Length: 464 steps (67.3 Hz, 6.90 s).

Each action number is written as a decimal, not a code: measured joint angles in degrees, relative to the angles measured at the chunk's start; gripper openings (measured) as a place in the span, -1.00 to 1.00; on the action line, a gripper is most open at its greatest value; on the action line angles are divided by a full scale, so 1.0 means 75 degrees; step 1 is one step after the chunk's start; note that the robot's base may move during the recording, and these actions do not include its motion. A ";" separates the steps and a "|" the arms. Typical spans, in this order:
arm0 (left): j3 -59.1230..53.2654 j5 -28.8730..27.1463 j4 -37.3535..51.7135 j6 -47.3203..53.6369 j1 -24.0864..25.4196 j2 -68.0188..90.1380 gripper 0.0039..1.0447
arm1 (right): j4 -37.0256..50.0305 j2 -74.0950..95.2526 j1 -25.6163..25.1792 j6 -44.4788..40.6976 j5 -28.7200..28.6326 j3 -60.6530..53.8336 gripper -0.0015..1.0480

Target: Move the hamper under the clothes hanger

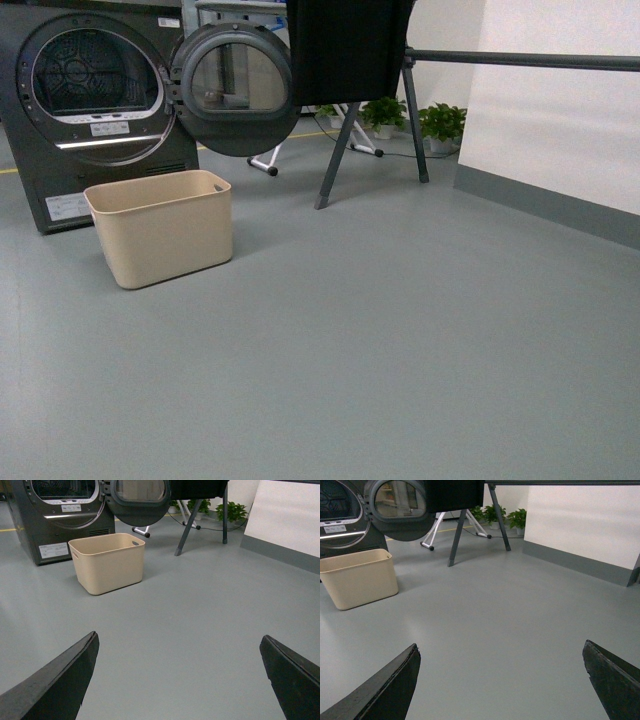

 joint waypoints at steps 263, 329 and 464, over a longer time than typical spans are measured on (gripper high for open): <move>-0.0003 0.0020 -0.0003 0.0015 -0.0003 0.0017 0.88 | -0.0003 0.0000 0.0003 0.0003 0.0032 0.0000 0.85; -0.0003 0.0000 -0.0003 0.0015 0.0009 0.0009 0.88 | -0.0003 0.0003 0.0015 0.0000 0.0006 0.0000 0.85; 1.0503 0.0032 0.0067 0.0705 -0.0321 1.7824 0.88 | 0.0125 1.7984 0.1967 -0.0481 0.1183 1.0681 0.85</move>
